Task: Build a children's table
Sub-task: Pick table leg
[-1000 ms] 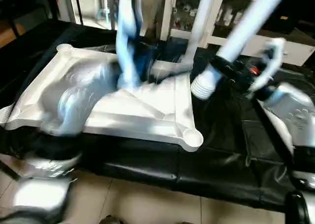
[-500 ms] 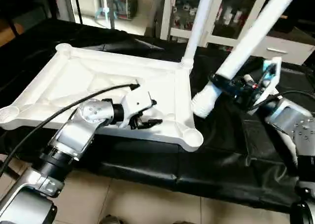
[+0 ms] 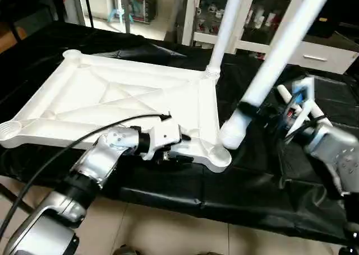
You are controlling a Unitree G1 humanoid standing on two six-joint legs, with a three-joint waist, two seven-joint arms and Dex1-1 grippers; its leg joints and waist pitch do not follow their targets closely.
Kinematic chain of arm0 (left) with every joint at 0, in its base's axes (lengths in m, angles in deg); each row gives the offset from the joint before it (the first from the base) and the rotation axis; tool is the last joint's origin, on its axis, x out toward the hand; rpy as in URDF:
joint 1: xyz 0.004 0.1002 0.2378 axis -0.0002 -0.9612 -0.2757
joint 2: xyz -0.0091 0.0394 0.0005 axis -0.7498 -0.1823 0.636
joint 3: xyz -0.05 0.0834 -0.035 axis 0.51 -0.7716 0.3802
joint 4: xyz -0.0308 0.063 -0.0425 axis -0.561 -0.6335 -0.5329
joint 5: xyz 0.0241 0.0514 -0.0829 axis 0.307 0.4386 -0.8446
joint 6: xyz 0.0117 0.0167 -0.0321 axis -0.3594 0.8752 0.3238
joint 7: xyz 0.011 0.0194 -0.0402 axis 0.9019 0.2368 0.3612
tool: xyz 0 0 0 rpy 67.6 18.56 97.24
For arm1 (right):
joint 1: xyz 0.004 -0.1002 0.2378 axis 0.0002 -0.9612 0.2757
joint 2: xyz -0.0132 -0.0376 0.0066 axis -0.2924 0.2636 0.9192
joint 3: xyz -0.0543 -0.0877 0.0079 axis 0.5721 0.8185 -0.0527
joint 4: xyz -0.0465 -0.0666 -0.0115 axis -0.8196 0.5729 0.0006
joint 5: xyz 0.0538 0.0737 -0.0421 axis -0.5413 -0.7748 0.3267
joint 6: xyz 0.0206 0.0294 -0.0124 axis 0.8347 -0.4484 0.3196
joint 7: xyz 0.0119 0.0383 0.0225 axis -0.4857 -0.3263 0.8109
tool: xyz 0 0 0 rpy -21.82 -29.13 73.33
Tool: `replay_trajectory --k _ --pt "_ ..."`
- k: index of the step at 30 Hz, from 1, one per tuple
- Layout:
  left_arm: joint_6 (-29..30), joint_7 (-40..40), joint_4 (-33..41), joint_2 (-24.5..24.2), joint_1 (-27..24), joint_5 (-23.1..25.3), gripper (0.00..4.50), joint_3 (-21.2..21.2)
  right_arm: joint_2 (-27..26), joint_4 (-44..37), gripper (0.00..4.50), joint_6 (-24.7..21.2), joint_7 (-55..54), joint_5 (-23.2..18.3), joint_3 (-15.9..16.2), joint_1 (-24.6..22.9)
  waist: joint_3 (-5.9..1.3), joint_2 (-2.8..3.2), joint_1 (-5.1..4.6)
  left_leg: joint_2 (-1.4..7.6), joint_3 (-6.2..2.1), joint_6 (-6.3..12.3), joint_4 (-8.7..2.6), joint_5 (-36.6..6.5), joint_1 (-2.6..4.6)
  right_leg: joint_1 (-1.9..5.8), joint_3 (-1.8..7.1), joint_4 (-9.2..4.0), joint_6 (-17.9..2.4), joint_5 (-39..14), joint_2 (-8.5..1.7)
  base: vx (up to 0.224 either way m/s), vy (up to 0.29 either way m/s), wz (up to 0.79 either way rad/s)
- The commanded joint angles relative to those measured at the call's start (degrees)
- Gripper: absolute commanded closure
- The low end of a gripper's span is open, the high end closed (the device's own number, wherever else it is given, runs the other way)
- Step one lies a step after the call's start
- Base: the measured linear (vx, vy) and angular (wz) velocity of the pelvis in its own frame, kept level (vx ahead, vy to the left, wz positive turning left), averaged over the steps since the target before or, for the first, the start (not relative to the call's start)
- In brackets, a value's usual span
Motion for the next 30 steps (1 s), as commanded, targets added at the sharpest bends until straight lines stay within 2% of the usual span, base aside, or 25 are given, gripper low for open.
replay_trajectory --k 1,2,3,4,6,9,10,11,12,17,19,20,27,30 --pt "-1.4 -1.37 -1.87 0.32 1.87 1.58 1.9 -0.71 0.79 -2.77 2.69 0.89 -0.26 0.57 0.26 -1.01 -4.28 0.45 0.02 0.95 -0.43 -1.72 -4.7 -9.61 0.93 2.63 1.24 -3.98 -9.92 -12.17 -2.7 0.0 0.0 0.0" --pt "-1.58 -1.74 -2.37 0.3 2.07 1.78 2.06 -0.82 0.84 -3.24 2.69 1.11 -0.39 0.88 0.49 -1.5 -4.28 0.35 0.02 0.96 -0.38 -1.69 -4.69 -9.77 0.99 2.57 1.25 -4.1 -9.96 -12.01 -2.65 0.0 0.0 0.0" --pt "-2.1 -2.18 -3.26 0.01 2.46 2.46 2.06 -1.25 0.7 -3.83 2.69 1.27 -0.69 1.11 0.63 -2.01 -4.31 0.8 0.02 0.95 -0.53 -1.85 -4.73 -9.7 0.97 2.66 1.24 -3.86 -10.24 -11.13 -2.65 0.0 0.0 0.0" --pt "-2.68 -2.36 -4.33 -0.28 2.89 3.28 2.11 -1.69 0.46 -4.47 2.69 1.58 -1.12 1.41 0.65 -2.54 -4.32 0.9 -0.01 0.9 -0.47 -1.9 -4.72 -9.77 1.03 2.57 1.23 -3.97 -10.36 -10.67 -2.57 0.0 0.0 0.0" --pt "-3.02 -2.58 -5.06 -0.35 3.16 3.63 2.37 -1.84 0.21 -4.88 2.69 1.7 -1.42 1.62 0.52 -2.8 -4.34 0.72 -0.08 0.89 -0.51 -2.04 -4.72 -10.08 1.01 2.69 1.2 -3.83 -10.79 -9.78 -2.53 0.0 0.0 0.0" --pt "-4.54 -3.48 -7.6 -0.09 4.01 4.71 2.54 -2.0 0.25 -6.0 2.69 2.61 -1.9 2.61 0.9 -3.66 -4.35 1.26 -0.01 0.88 -0.55 -2.38 -4.75 -10.91 1.14 2.74 1.21 -3.77 -11.51 -9.07 -2.53 0.0 0.0 0.0" --pt "-4.54 -3.48 -7.6 -0.09 4.01 4.71 2.54 -2.0 0.25 -6.0 2.69 2.61 -1.9 2.61 0.9 -3.66 -4.3 1.09 -0.04 0.97 -0.53 -2.43 -4.75 -11.08 1.11 2.74 1.21 -3.8 -11.72 -8.77 -2.57 0.0 0.0 0.0" --pt "-4.94 -3.7 -7.97 -0.04 4.05 5.22 2.69 -2.32 0.18 -6.22 2.69 3.12 -2.26 3.16 0.96 -3.98 -4.27 1.54 0.02 0.95 -0.62 -2.6 -4.8 -11.31 1.14 2.75 1.22 -3.7 -11.87 -8.75 -2.6 0.0 0.0 0.0" --pt "-5.41 -4.04 -8.35 0.12 4.02 5.76 2.96 -2.49 -0.01 -6.51 2.69 3.65 -2.84 3.74 0.94 -4.31 -4.17 1.53 -0.03 0.94 -0.61 -2.68 -4.89 -11.81 1.15 2.7 1.21 -3.95 -11.82 -9.35 -2.59 0.0 0.0 0.0" --pt "-6.21 -3.77 -9.48 1.41 4.02 6.86 3.41 -3.0 -0.62 -6.9 2.69 6.34 -4.97 6.3 1.41 -4.64 -4.19 1.68 -0.05 0.9 -0.64 -2.99 -4.9 -13.41 1.22 2.8 1.27 -4.15 -11.78 -11.27 -2.66 0.0 0.0 0.0" --pt "-6.41 -3.16 -10.3 2.31 4.22 7.17 3.49 -3.0 -0.99 -7.11 2.69 6.93 -5.56 6.81 1.61 -4.69 -4.21 1.77 0.01 0.91 -0.62 -2.53 -4.88 -13.18 1.16 2.84 1.32 -4.19 -11.83 -11.4 -2.69 0.0 0.0 0.0" --pt "-6.61 -3.08 -10.61 2.74 4.3 7.43 3.55 -3.09 -1.21 -7.2 2.69 7.11 -5.69 7.0 1.69 -4.78 -4.21 2.04 0.05 0.93 -0.67 -2.41 -4.89 -13.27 1.12 2.84 1.32 -4.19 -11.78 -11.68 -2.7 0.0 0.0 0.0" --pt "-7.65 -2.81 -11.57 3.7 4.15 9.36 4.24 -3.47 -1.72 -7.85 2.69 8.21 -6.38 8.14 2.32 -5.82 -4.34 2.29 -0.1 0.95 -0.73 -2.02 -4.97 -12.73 1.03 2.94 1.25 -4.08 -12.13 -9.79 -2.6 0.0 0.0 0.0" --pt "-7.83 -2.73 -11.8 3.81 4.1 9.96 4.34 -3.47 -1.88 -8.03 2.69 8.51 -6.57 8.42 2.5 -6.03 -4.31 2.43 -0.07 0.97 -0.7 -2.03 -4.99 -13.45 1.19 2.84 1.3 -4.25 -12.12 -10.61 -2.68 0.0 0.0 0.0"
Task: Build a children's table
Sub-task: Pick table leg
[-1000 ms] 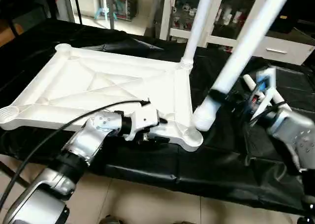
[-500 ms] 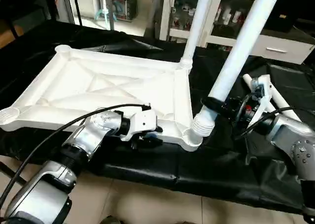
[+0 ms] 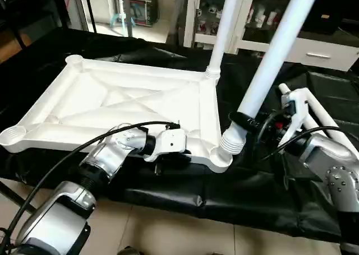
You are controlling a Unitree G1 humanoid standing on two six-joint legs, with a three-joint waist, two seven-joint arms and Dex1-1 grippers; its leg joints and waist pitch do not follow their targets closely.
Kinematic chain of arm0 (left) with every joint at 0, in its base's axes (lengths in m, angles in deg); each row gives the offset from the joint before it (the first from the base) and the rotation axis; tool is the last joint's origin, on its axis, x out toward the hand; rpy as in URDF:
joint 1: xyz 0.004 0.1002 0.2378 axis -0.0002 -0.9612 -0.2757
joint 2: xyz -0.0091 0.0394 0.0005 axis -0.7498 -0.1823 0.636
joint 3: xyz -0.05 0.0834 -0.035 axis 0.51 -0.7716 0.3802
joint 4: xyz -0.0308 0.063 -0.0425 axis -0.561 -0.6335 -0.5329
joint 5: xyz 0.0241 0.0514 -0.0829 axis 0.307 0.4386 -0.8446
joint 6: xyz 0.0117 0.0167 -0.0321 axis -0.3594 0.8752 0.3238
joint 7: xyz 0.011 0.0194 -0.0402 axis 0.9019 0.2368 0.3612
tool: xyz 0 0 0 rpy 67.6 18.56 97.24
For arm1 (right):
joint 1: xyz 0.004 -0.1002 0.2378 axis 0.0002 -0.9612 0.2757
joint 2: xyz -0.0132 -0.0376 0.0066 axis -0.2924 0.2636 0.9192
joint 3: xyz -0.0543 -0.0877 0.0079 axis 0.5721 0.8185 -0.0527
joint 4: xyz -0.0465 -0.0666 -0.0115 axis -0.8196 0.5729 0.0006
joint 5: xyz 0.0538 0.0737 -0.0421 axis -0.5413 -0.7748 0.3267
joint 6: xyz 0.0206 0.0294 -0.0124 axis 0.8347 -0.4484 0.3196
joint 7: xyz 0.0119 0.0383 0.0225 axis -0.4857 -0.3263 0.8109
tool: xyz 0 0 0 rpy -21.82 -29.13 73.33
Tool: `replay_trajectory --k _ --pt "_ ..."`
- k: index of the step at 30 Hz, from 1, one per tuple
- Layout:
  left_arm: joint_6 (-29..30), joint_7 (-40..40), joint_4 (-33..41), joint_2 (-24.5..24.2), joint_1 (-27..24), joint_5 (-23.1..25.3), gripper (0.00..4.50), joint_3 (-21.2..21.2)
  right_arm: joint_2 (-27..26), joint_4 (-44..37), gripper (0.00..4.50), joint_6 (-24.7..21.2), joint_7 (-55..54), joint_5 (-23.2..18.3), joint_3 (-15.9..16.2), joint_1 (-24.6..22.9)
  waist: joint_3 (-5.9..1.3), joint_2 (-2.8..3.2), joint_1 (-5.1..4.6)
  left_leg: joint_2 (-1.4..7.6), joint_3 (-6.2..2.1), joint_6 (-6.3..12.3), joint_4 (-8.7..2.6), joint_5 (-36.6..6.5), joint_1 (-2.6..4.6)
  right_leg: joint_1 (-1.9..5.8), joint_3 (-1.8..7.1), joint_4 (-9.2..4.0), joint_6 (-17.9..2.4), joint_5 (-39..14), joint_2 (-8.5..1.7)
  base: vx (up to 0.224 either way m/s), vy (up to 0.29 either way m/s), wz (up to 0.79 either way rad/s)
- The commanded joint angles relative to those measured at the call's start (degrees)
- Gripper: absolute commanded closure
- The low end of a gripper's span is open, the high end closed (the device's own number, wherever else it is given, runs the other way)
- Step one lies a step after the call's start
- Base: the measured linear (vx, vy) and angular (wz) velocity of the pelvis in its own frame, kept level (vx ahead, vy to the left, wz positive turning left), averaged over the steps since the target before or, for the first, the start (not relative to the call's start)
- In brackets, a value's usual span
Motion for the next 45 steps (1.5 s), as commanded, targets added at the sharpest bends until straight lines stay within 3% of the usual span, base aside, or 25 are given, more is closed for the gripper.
replay_trajectory --k 1,7,12,14,18,21,24,25,28,29,32,34,35,37,38,41,43,45 --pt "-0.24 0.62 -1.45 0.07 -0.48 2.69 4.39 -2.22 -0.26 -1.22 2.69 1.73 -0.65 0.98 -0.21 -0.09 -3.98 0.4 -0.08 0.97 -0.53 -2.01 -4.93 -13.4 0.96 2.6 1.29 -4.15 -12.09 -10.54 -2.61 0.0 0.0 0.0" --pt "0.13 3.29 -0.98 -1.9 -2.4 6.85 4.5 -3.34 -2.08 -0.4 2.69 3.27 -3.41 2.41 -0.29 0.47 -3.75 0.73 -0.3 0.96 -0.67 -2.48 -5.19 -15.5 0.92 2.43 1.31 -4.52 -11.06 -13.92 -2.65 0.0 0.0 0.0" --pt "7.93 6.65 2.08 -3.18 -4.85 6.84 4.5 -0.66 -3.91 0.73 2.69 4.01 -6.35 2.75 -1.01 1.67 -3.61 1.18 -0.84 0.93 -0.99 -3.5 -5.51 -19.12 1.03 1.99 1.26 -5.03 -9.36 -20.09 -2.6 0.0 0.0 0.0" --pt "12.96 7.09 5.24 -5.01 -6.5 6.96 4.5 0.67 -4.68 1.17 2.69 4.38 -7.05 2.84 -0.97 2.14 -3.51 1.02 -1.55 0.92 -1.17 -3.51 -5.68 -20.02 0.79 2.02 1.15 -5.07 -9.03 -21.43 -2.58 0.0 0.0 0.0" --pt "15.92 8.03 8.07 -7.15 -8.06 7.92 4.5 1.64 -5.58 1.54 2.69 4.53 -7.56 3.06 -0.99 2.44 -3.32 0.81 -2.81 0.66 -1.52 -3.31 -5.81 -21.85 0.27 1.99 0.91 -5.63 -7.04 -27.08 -2.58 0.0 0.0 0.0" --pt "18.17 8.45 10.29 -8.6 -9.3 8.44 4.5 2.06 -5.96 1.67 2.69 4.6 -7.65 3.01 -0.75 2.55 -3.3 1.07 -3.48 0.51 -2.04 -3.2 -5.92 -21.91 -0.03 1.97 0.73 -6.03 -5.44 -30.36 -2.73 0.0 0.0 0.0" --pt "21.1 9.01 12.68 -10.84 -10.86 9.69 4.5 2.45 -6.13 1.96 2.69 4.84 -7.58 3.0 -0.38 2.81 -3.47 1.18 -3.91 0.56 -2.36 -3.05 -6.14 -21.65 0.13 2.15 0.49 -5.94 -6.47 -27.56 -2.66 0.0 0.0 0.0" --pt "20.38 8.69 13.42 -11.46 -11.23 9.76 4.5 2.45 -6.12 2.18 2.69 4.95 -7.48 3.04 -0.37 2.97 -3.42 1.24 -4.15 0.52 -2.3 -2.9 -6.29 -21.37 0.09 2.19 0.41 -5.97 -7.06 -26.11 -2.53 0.0 0.0 0.0" --pt "18.29 7.46 14.28 -11.43 -11.67 7.98 4.5 2.87 -6.06 2.81 2.69 5.22 -7.41 3.08 -0.41 3.4 -3.24 1.12 -4.42 0.29 -2.17 -2.58 -6.12 -23.29 0.49 1.85 0.35 -6.55 -6.5 -29.52 -2.53 0.0 0.0 0.0" --pt "14.88 6.64 14.64 -11.22 -11.9 6.68 4.5 2.89 -6.06 3.23 2.69 5.48 -7.46 3.22 -0.31 3.7 -3.27 0.91 -4.43 0.29 -2.17 -2.46 -6.09 -23.12 0.49 1.85 0.36 -6.6 -6.44 -29.74 -2.58 0.0 0.0 0.0" --pt "11.57 5.33 16.55 -10.08 -13.03 3.75 4.5 3.04 -6.28 3.57 2.69 5.91 -6.94 3.95 0.73 4.15 -3.44 1.0 -4.27 0.41 -1.95 -2.17 -6.09 -21.86 0.72 1.68 0.53 -6.49 -7.22 -27.34 -2.48 0.0 0.0 0.0" --pt "10.8 4.67 17.96 -9.97 -13.51 3.34 4.5 2.51 -6.51 3.5 2.69 6.41 -5.57 4.09 1.95 4.27 -3.75 1.1 -3.91 0.63 -1.54 -1.85 -5.95 -19.17 1.03 1.72 0.8 -5.78 -9.43 -20.08 -2.31 0.028 -0.005 0.03" --pt "11.66 4.69 18.79 -9.71 -13.69 3.0 4.5 2.57 -6.8 3.48 2.69 6.53 -5.07 3.82 2.25 4.3 -3.82 0.81 -3.89 0.63 -1.39 -1.57 -5.89 -18.06 0.98 1.82 0.8 -5.6 -10.01 -17.91 -2.22 0.057 -0.009 0.07" --pt "12.64 4.99 19.64 -8.9 -13.54 2.35 4.5 2.83 -7.12 3.78 2.69 6.6 -5.39 4.2 2.7 4.47 -4.04 1.07 -3.47 0.65 -1.18 -0.69 -5.64 -13.03 0.75 2.42 0.81 -4.73 -12.03 -11.12 -2.24 0.062 -0.007 0.04" --pt "13.12 5.37 19.84 -8.28 -13.42 2.0 4.5 3.23 -7.14 4.11 2.69 7.05 -5.96 4.94 2.91 4.54 -4.16 0.74 -3.32 0.67 -1.09 -0.52 -5.56 -11.52 0.76 2.57 0.76 -4.51 -12.37 -9.41 -2.18 0.063 -0.006 0.02" --pt "13.38 5.81 19.99 -7.49 -13.31 1.5 4.5 3.79 -7.17 4.58 2.69 7.68 -6.57 5.72 3.0 4.62 -4.36 1.06 -2.33 0.58 -0.67 0.37 -5.2 -6.34 1.13 2.69 0.73 -3.7 -14.59 -1.78 -2.04 0.02 -0.001 0.0" --pt "13.54 7.07 19.48 -5.32 -13.4 0.31 4.5 5.1 -7.26 6.61 2.69 10.18 -9.75 9.32 2.85 5.1 -4.32 0.98 -1.79 0.59 -0.59 0.11 -5.18 -4.96 0.97 2.99 0.7 -3.5 -14.63 -0.69 -2.24 0.0 0.0 0.0" --pt "14.8 7.73 19.95 -4.56 -13.54 0.23 4.5 5.32 -7.51 6.39 2.69 11.52 -10.85 10.43 2.54 4.6 -4.18 1.13 -1.54 0.56 -0.6 -0.55 -5.31 -6.48 1.08 3.01 0.69 -3.74 -14.2 -2.99 -2.27 0.0 0.0 0.0"
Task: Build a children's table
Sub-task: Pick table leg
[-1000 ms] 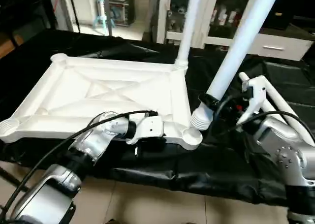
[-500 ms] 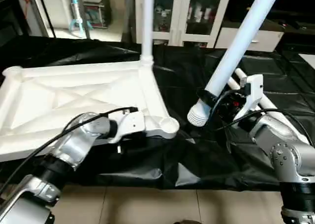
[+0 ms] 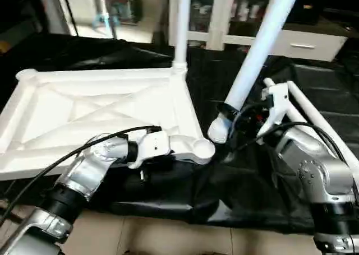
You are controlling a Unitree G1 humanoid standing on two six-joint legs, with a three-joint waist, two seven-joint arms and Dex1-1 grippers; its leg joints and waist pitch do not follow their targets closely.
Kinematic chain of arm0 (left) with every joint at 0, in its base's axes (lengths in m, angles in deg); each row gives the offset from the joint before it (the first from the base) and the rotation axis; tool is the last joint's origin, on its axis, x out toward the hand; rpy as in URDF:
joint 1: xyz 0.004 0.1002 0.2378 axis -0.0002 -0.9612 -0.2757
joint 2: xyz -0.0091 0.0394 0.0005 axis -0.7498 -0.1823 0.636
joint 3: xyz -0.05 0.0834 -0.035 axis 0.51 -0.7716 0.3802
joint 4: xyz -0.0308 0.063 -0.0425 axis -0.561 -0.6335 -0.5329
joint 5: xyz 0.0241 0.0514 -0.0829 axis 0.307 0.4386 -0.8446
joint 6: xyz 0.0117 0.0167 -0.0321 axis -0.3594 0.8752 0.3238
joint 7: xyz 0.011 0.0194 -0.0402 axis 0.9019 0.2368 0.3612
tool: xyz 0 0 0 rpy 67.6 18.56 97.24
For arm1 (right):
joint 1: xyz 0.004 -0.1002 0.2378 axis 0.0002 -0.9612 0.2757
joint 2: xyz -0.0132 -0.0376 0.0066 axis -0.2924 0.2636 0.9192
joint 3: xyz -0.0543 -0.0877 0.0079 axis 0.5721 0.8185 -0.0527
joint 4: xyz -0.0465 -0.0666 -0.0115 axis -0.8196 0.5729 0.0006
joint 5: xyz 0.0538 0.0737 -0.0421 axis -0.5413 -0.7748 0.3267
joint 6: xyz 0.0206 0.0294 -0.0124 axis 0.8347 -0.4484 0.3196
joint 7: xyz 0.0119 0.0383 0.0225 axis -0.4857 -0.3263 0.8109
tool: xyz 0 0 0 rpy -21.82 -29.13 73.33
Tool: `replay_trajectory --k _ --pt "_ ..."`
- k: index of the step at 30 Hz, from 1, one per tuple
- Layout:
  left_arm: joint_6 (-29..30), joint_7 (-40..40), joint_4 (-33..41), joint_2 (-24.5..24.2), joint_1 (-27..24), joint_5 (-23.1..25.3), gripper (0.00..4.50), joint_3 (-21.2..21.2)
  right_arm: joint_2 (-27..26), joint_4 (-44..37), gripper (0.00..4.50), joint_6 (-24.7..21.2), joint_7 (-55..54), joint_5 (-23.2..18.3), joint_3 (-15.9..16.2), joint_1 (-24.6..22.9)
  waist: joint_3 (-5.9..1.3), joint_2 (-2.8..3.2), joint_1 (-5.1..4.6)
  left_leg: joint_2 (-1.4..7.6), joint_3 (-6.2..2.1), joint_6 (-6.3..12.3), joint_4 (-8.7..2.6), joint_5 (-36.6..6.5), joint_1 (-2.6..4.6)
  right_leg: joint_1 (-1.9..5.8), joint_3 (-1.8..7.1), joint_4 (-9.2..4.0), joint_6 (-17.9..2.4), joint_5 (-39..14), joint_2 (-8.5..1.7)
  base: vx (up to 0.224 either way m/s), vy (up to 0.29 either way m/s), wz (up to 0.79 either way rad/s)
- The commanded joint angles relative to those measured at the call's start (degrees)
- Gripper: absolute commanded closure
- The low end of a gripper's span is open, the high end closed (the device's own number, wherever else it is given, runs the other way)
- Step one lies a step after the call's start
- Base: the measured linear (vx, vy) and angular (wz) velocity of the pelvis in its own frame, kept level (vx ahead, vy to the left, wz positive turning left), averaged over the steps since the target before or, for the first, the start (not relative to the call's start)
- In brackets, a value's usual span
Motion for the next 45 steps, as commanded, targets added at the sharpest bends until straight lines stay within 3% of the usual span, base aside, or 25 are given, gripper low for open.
replay_trajectory --k 1,3,4,6,10,14,15,19,23,29,38,45 --pt "1.49 1.72 -0.22 0.78 -1.18 -0.08 4.5 -0.3 -0.06 -0.67 2.69 1.52 -1.03 0.98 -0.96 -0.22 -3.66 0.31 0.05 0.84 0.39 -0.17 -4.14 -7.2 0.27 3.36 1.84 -2.98 -12.74 -4.83 -2.38 0.0 0.0 0.0" --pt "1.62 1.42 0.41 0.86 -1.16 -0.35 4.5 -0.25 -0.2 -1.21 2.69 1.52 -0.9 0.67 -1.01 -0.65 -3.43 0.22 -0.02 0.86 0.33 -0.43 -4.31 -9.5 0.31 3.27 1.86 -3.4 -11.69 -8.29 -2.42 0.0 0.0 0.0" --pt "1.03 0.82 0.84 0.78 -0.93 -0.59 4.5 -0.24 -0.19 -1.81 2.69 1.44 0.1 0.19 -0.71 -1.2 -3.36 -0.26 -0.1 0.88 0.31 -0.49 -4.39 -10.77 0.31 3.27 1.89 -3.69 -10.83 -11.13 -2.48 0.0 0.0 0.0" --pt "0.58 0.26 1.0 0.68 -0.62 -0.77 4.5 -0.21 -0.23 -2.46 2.69 0.7 1.72 -0.93 -0.37 -1.75 -3.39 -0.01 -0.11 0.95 0.22 -0.54 -4.43 -11.3 0.33 3.19 1.9 -3.84 -10.02 -12.93 -2.55 0.0 0.0 0.0" --pt "-0.73 -2.09 0.86 0.2 0.01 -0.4 4.5 -0.99 -0.43 -4.04 2.69 -1.63 7.45 -5.33 1.1 -2.32 -3.59 -0.34 -0.27 1.01 0.19 0.5 -4.28 -8.75 0.18 3.28 1.82 -3.43 -10.56 -9.21 -2.44 0.0 0.0 0.0" --pt "-0.51 -4.75 0.78 -0.34 -0.08 -1.05 4.5 -1.86 -0.13 -3.03 2.69 -2.14 9.59 -6.37 1.37 -1.02 -3.58 -0.28 -0.16 1.09 0.28 1.17 -4.2 -7.58 0.24 3.23 1.77 -3.19 -11.52 -7.73 -2.52 0.0 0.0 0.0" --pt "-0.84 -5.49 0.83 -0.51 -0.12 -1.26 4.5 -2.08 -0.07 -2.49 2.69 -2.35 10.18 -6.67 1.25 -0.6 -3.54 -0.5 -0.15 1.08 0.33 1.06 -4.21 -7.52 0.19 3.25 1.77 -3.22 -11.61 -8.08 -2.54 0.0 0.0 0.0" --pt "-1.95 -7.0 0.6 -0.67 0.1 -1.2 4.5 -2.75 0.64 0.35 2.69 -2.24 12.35 -6.18 1.4 0.72 -3.44 -0.72 -0.11 1.11 0.35 0.65 -4.3 -8.9 0.31 3.1 1.77 -3.5 -10.95 -11.6 -2.63 0.0 0.0 0.0" --pt "-2.58 -6.88 -0.24 -0.31 0.63 -0.22 4.5 -2.96 1.9 1.61 2.69 -2.71 14.58 -6.1 2.15 0.96 -3.45 -1.03 0.06 1.18 0.38 0.6 -4.26 -8.45 0.3 3.11 1.75 -3.44 -10.73 -11.5 -2.67 0.0 0.0 0.0" --pt "-3.87 -6.22 -2.01 0.32 1.58 0.0 4.5 -2.72 4.78 -0.45 2.69 -5.47 18.4 -6.77 3.32 -1.25 -3.39 -2.02 0.41 1.26 0.4 1.33 -4.18 -7.66 0.16 3.11 1.69 -3.48 -9.95 -12.58 -2.86 0.0 0.0 0.0" --pt "-5.49 -7.06 -2.77 0.85 2.19 -0.39 4.5 -2.7 4.59 3.63 2.69 -3.6 19.6 -5.36 4.05 -1.23 -3.4 -2.28 0.7 1.28 0.31 0.87 -4.15 -8.07 0.12 2.98 1.64 -3.64 -9.19 -14.79 -3.03 0.0 0.0 0.0" --pt "-6.81 -8.49 -2.22 0.97 1.64 -0.85 4.5 -3.31 3.33 5.77 2.69 -2.0 19.31 -3.9 4.1 -1.22 -3.53 -2.08 1.0 1.25 0.39 1.32 -4.05 -6.53 0.18 3.03 1.62 -3.2 -10.24 -11.15 -2.86 0.0 0.0 0.0"
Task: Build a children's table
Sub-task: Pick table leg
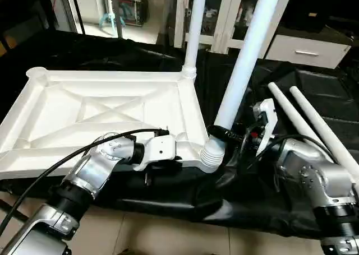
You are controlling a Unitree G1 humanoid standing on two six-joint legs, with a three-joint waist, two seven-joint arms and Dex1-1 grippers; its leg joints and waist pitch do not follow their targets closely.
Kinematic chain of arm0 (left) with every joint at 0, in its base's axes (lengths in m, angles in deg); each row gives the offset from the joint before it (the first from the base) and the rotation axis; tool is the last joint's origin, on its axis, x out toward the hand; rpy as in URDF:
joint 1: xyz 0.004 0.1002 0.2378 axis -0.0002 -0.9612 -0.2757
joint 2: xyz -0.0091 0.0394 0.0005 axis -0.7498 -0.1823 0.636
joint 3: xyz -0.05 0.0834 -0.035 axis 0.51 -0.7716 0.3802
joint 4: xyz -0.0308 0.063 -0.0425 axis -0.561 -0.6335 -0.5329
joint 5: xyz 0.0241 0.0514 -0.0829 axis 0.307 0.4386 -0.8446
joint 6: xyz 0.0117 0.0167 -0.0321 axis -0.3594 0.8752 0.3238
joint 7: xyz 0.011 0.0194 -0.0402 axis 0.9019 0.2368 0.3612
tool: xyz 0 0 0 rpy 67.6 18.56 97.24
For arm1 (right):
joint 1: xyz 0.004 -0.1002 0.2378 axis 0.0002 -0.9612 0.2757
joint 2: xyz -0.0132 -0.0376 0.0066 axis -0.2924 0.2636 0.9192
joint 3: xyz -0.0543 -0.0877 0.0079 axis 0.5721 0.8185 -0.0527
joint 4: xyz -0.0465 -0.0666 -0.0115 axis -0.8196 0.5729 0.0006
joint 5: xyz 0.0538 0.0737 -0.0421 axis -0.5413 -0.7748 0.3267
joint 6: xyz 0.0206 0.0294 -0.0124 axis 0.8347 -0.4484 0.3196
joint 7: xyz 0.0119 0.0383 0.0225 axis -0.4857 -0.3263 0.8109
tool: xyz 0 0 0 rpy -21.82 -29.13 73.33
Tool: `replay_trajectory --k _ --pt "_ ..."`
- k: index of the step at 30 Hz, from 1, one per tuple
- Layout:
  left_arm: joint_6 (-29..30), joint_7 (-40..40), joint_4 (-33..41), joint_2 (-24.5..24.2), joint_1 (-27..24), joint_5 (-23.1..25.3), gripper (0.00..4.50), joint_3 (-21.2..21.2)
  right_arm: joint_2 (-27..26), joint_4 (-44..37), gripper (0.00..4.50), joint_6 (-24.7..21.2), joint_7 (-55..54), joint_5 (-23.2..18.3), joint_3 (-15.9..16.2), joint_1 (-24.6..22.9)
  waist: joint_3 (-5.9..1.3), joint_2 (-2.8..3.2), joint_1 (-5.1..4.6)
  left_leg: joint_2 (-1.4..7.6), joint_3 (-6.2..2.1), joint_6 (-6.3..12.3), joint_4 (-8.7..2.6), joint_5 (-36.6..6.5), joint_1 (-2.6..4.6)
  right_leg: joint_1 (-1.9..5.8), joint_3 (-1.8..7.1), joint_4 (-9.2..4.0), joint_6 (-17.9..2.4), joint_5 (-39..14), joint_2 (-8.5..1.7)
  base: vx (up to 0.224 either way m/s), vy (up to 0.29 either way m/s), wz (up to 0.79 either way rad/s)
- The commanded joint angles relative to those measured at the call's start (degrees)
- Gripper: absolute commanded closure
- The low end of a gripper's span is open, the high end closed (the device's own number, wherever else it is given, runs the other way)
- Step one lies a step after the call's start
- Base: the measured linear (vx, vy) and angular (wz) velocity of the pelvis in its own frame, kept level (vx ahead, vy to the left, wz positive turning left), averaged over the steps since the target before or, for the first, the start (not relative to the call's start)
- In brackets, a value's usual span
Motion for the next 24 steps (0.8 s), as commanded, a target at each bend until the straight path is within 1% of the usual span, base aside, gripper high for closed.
replay_trajectory --k 1,2,3,6,7,9,10,11,14,15,18,21,23,24 --pt "-2.03 -1.86 0.52 0.8 -0.44 -0.86 4.5 -1.59 0.13 0.93 2.69 -0.01 0.09 0.9 0.31 0.5 -3.59 -0.46 -0.12 1.01 0.3 1.44 -4.13 -6.82 0.01 2.84 1.87 -3.44 -10.47 -10.98 -2.81 0.0 0.0 0.0" --pt "-1.86 -2.08 0.71 0.81 -0.39 -1.0 4.5 -1.56 0.2 0.61 2.69 -0.12 0.24 1.03 0.65 0.42 -3.58 -0.35 -0.12 1.03 0.31 1.37 -4.15 -6.99 0.05 2.81 1.88 -3.49 -10.53 -10.95 -2.79 0.0 0.0 0.0" --pt "-1.75 -2.27 0.82 0.8 -0.33 -1.11 4.5 -1.54 0.26 0.41 2.69 -0.19 0.34 1.13 0.89 0.41 -3.58 -0.47 -0.11 1.01 0.3 1.23 -4.16 -7.32 0.02 2.89 1.87 -3.51 -10.5 -11.15 -2.79 0.0 0.0 0.0" --pt "-1.73 -2.53 0.7 0.81 -0.11 -1.25 4.5 -1.4 0.27 0.43 2.69 0.17 0.73 1.35 1.59 0.41 -3.57 -0.46 -0.09 1.02 0.28 1.03 -4.2 -7.65 0.02 2.9 1.87 -3.53 -10.49 -11.39 -2.78 0.0 0.0 0.0" --pt "-2.03 -3.26 0.41 0.66 0.07 -1.34 4.5 -1.5 0.33 0.78 2.69 1.53 1.39 2.7 2.89 0.24 -3.57 -0.08 -0.06 1.04 0.26 0.82 -4.21 -8.0 0.11 2.83 1.88 -3.58 -10.53 -11.51 -2.82 0.0 0.0 0.0" --pt "-2.21 -3.55 0.28 0.6 0.12 -1.36 4.5 -1.53 0.35 0.98 2.69 2.15 1.68 3.29 3.39 0.19 -3.58 -0.22 -0.13 1.05 0.25 0.51 -4.25 -8.23 0.11 2.84 1.84 -3.56 -10.48 -11.37 -2.76 0.0 0.0 0.0" --pt "-2.32 -3.92 0.22 0.53 0.14 -1.47 4.5 -1.56 0.27 1.11 2.69 2.5 1.87 3.64 3.76 0.13 -3.58 -0.08 -0.12 1.07 0.25 0.43 -4.26 -8.32 0.16 2.81 1.87 -3.55 -10.65 -10.79 -2.73 0.0 0.0 0.0" --pt "-2.25 -4.65 0.28 0.33 0.27 -1.7 4.5 -1.57 -0.06 1.34 2.69 2.72 1.99 4.03 4.18 0.27 -3.61 -0.17 -0.15 1.04 0.26 0.46 -4.26 -8.31 0.19 2.84 1.86 -3.5 -10.72 -10.5 -2.67 0.0 0.0 0.0" --pt "-2.34 -5.53 0.24 0.05 0.51 -2.0 4.5 -1.55 -0.48 1.94 2.69 3.32 2.17 4.83 4.94 0.68 -3.67 -0.12 -0.17 1.02 0.26 0.48 -4.24 -8.61 0.22 2.87 1.87 -3.42 -11.12 -9.93 -2.67 0.0 0.0 0.0" --pt "-2.52 -5.65 -0.1 -0.11 0.74 -1.7 4.5 -1.56 -0.58 2.34 2.69 3.75 2.23 5.32 5.38 0.96 -3.63 -0.32 -0.25 1.03 0.28 0.48 -4.26 -8.7 0.17 2.88 1.84 -3.45 -11.19 -9.92 -2.64 0.0 0.0 0.0" --pt "-2.76 -5.39 -0.53 -0.13 0.88 -1.26 4.5 -1.53 -0.65 2.46 2.69 4.05 2.24 5.43 5.41 0.94 -3.59 -0.19 -0.36 1.05 0.21 0.2 -4.32 -9.29 0.17 2.85 1.89 -3.55 -10.87 -10.97 -2.71 0.0 0.0 0.0" --pt "-2.49 -4.88 -0.81 0.23 1.18 -1.31 4.5 -1.12 -0.37 2.39 2.69 4.53 1.99 5.47 4.89 0.41 -3.64 -0.39 -0.39 1.1 0.19 -0.04 -4.39 -9.92 0.26 2.85 1.86 -3.56 -10.78 -10.93 -2.67 0.0 0.0 0.0" --pt "-2.46 -4.75 -1.05 0.25 1.35 -1.35 4.5 -0.87 -0.59 2.7 2.69 4.91 1.2 5.25 3.9 -0.22 -3.7 -0.17 -0.35 1.1 0.17 -0.13 -4.38 -9.83 0.29 2.84 1.87 -3.51 -10.86 -10.42 -2.67 0.0 0.0 0.0" --pt "-2.44 -4.68 -1.2 0.24 1.44 -1.34 4.5 -0.75 -0.83 2.97 2.69 5.11 0.65 5.07 3.23 -0.6 -3.71 -0.3 -0.37 1.1 0.2 -0.12 -4.37 -10.0 0.3 2.83 1.88 -3.54 -10.94 -10.22 -2.66 0.0 0.0 0.0"
